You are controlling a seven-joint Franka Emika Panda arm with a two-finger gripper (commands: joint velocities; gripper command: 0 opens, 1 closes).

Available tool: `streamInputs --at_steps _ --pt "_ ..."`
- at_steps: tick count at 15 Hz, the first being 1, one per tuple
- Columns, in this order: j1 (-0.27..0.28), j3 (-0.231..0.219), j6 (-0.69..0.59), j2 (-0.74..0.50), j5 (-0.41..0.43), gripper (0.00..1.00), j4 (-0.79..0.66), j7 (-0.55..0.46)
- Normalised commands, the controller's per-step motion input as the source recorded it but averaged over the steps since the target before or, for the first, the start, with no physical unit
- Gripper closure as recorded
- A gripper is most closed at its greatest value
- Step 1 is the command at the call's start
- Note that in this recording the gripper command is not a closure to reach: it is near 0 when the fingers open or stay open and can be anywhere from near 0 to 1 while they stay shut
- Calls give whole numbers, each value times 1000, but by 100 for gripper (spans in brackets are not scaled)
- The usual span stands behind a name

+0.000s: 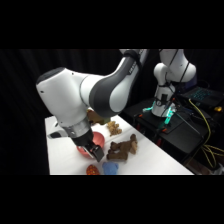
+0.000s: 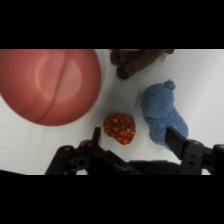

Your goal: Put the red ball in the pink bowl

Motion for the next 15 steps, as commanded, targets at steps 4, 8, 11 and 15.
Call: streamInputs --at_steps 4,8,11,15 --pt "19 45 -210 324 -97 0 454 -181" --pt "28 50 -236 362 -100 0 499 -174" --pt "22 41 -278 343 -107 0 553 -176" --pt "-24 42 -265 297 -81 0 505 -194"
